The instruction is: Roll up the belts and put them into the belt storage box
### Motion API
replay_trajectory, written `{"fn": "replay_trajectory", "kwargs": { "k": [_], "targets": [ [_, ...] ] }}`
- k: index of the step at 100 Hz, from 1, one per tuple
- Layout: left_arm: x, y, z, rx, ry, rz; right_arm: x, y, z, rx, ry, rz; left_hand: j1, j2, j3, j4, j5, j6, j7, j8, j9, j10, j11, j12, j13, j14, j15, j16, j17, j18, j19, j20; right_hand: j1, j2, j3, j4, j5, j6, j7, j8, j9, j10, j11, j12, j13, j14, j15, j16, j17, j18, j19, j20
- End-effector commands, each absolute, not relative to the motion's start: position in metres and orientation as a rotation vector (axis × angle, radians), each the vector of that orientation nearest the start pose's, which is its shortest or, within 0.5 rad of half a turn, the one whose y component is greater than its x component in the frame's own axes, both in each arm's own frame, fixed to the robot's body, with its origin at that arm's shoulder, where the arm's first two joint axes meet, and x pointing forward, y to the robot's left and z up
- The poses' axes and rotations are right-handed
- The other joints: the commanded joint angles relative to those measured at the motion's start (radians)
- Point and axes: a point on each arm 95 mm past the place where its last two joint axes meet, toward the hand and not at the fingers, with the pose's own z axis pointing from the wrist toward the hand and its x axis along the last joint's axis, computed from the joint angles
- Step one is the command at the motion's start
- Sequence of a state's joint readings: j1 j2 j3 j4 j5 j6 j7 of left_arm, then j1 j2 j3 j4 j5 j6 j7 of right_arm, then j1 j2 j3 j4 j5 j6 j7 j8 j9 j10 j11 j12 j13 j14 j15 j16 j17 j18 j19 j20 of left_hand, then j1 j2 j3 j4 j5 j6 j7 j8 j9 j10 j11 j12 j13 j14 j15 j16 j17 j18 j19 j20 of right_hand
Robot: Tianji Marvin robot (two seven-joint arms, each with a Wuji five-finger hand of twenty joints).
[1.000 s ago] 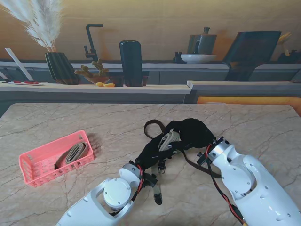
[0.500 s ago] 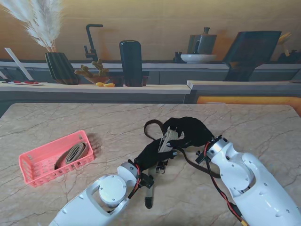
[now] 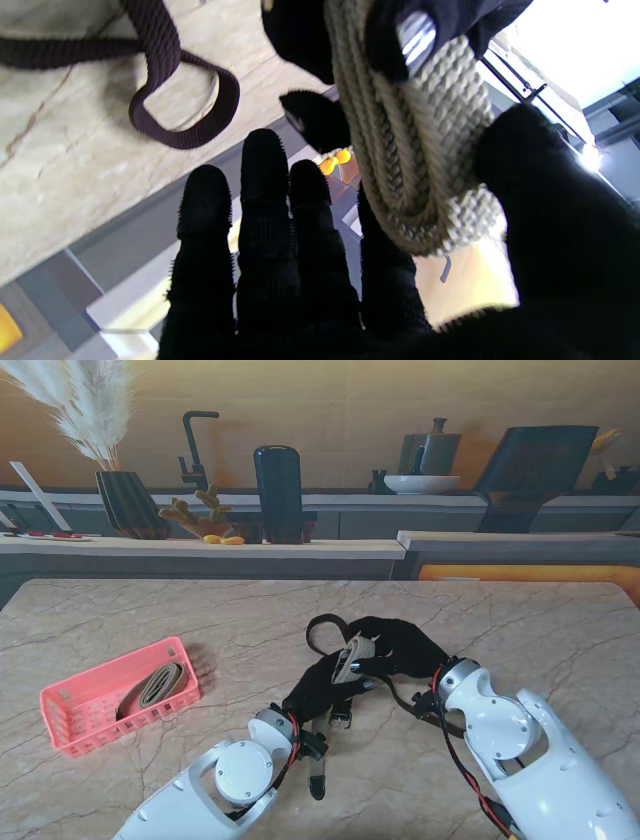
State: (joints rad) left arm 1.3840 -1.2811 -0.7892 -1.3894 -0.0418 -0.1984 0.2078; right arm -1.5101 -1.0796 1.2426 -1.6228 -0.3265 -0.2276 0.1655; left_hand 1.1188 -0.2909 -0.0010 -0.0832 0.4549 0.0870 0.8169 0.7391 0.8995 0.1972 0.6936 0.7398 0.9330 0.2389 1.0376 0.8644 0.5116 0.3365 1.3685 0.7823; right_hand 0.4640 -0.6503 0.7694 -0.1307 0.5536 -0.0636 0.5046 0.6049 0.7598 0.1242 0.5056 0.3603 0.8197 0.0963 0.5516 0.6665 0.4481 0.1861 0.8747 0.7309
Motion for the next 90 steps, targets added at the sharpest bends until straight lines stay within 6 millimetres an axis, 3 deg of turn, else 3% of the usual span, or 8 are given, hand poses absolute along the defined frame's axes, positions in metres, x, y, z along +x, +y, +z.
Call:
{"fn": "replay_trajectory", "kwargs": {
  "k": [1,6,13,41,45,55,62,90],
  "targets": [
    [0.380,-0.169,-0.358,-2.132,0.942,-2.379,0.409,0.018,-0.297,-1.805,-1.514,-2.267,0.172,0.170,0.055,0.022,0.018,-0.077,0.077,0.008,0.037,-0.062,0.060,0.009,0.044,-0.049,0.040,0.016,0.007,0.007,0.100,0.043,0.059,0.011,0.065,0.037,0.052,-0.075,0.050,0.023,0.065,-0.054,-0.019,0.005,-0.025,-0.020,-0.012,-0.010,-0.012,0.000,-0.019,0.032],
    [0.379,-0.169,-0.357,-2.132,0.938,-2.382,0.409,0.020,-0.299,-1.801,-1.493,-2.249,0.172,0.171,0.055,0.021,0.017,-0.077,0.078,0.007,0.037,-0.063,0.059,0.008,0.043,-0.049,0.038,0.015,0.005,0.007,0.097,0.042,0.104,0.010,0.062,0.007,0.100,-0.117,0.101,0.017,0.120,-0.070,-0.013,0.013,-0.016,-0.028,-0.010,-0.009,-0.009,0.000,-0.021,0.037],
    [0.379,-0.169,-0.357,-2.137,0.922,-2.387,0.408,0.023,-0.302,-1.791,-1.491,-2.232,0.172,0.170,0.054,0.022,0.018,-0.078,0.080,0.006,0.037,-0.062,0.058,0.008,0.044,-0.050,0.035,0.015,0.005,0.007,0.095,0.042,0.172,0.003,0.017,-0.051,0.109,-0.186,0.276,-0.112,0.190,-0.089,-0.002,0.026,0.003,-0.041,-0.005,-0.007,0.001,-0.004,-0.022,0.041],
    [0.375,-0.169,-0.355,-2.200,0.840,-2.418,0.410,0.032,-0.302,-1.745,-1.445,-2.268,0.160,0.127,0.032,0.044,0.046,-0.080,0.073,-0.031,0.058,-0.060,0.032,-0.010,0.048,-0.037,-0.007,-0.008,0.007,0.002,0.072,0.027,0.308,-0.020,0.088,-0.082,0.327,-0.244,0.514,-0.277,0.473,-0.098,0.041,0.041,0.160,-0.061,0.102,0.030,0.098,-0.017,0.050,0.021],
    [0.375,-0.169,-0.355,-2.212,0.827,-2.419,0.411,0.032,-0.300,-1.733,-1.437,-2.305,0.044,0.033,0.207,0.021,0.046,-0.080,0.078,-0.041,0.072,-0.062,-0.017,0.045,0.039,-0.031,-0.032,-0.024,0.002,0.003,0.057,0.002,0.300,-0.032,0.113,-0.096,0.343,-0.241,0.527,-0.300,0.489,-0.098,0.044,0.028,0.174,-0.063,0.113,0.033,0.111,-0.022,0.065,0.014],
    [0.376,-0.169,-0.356,-2.227,0.836,-2.410,0.412,0.028,-0.289,-1.693,-1.449,-2.411,-0.154,-0.118,0.418,-0.020,0.014,-0.055,-0.044,-0.075,0.021,-0.059,-0.133,0.023,-0.044,-0.016,-0.162,-0.067,-0.065,-0.008,-0.056,-0.064,0.296,-0.039,0.123,-0.099,0.355,-0.243,0.534,-0.310,0.505,-0.098,0.049,0.021,0.195,-0.070,0.125,0.035,0.130,-0.032,0.080,0.011],
    [0.377,-0.167,-0.358,-2.242,0.862,-2.397,0.412,0.024,-0.277,-1.663,-1.446,-2.483,-0.292,-0.117,0.542,0.011,-0.010,-0.034,-0.152,-0.120,-0.062,-0.057,-0.144,-0.132,-0.112,-0.009,-0.254,-0.101,-0.123,-0.007,-0.143,-0.095,0.294,-0.044,0.132,-0.098,0.359,-0.241,0.537,-0.316,0.511,-0.098,0.051,0.015,0.199,-0.069,0.131,0.037,0.137,-0.038,0.088,0.010],
    [0.378,-0.168,-0.360,-2.366,0.828,-2.355,0.410,0.011,-0.238,-1.496,-1.530,-2.728,-0.292,-0.143,0.543,0.017,-0.050,-0.024,-0.252,-0.187,-0.131,-0.050,-0.211,-0.210,-0.192,0.000,-0.366,-0.156,-0.190,0.002,-0.252,-0.144,0.282,-0.039,0.147,-0.102,0.352,-0.251,0.545,-0.322,0.507,-0.102,0.061,0.009,0.200,-0.075,0.142,0.039,0.145,-0.053,0.100,0.000]
  ]
}}
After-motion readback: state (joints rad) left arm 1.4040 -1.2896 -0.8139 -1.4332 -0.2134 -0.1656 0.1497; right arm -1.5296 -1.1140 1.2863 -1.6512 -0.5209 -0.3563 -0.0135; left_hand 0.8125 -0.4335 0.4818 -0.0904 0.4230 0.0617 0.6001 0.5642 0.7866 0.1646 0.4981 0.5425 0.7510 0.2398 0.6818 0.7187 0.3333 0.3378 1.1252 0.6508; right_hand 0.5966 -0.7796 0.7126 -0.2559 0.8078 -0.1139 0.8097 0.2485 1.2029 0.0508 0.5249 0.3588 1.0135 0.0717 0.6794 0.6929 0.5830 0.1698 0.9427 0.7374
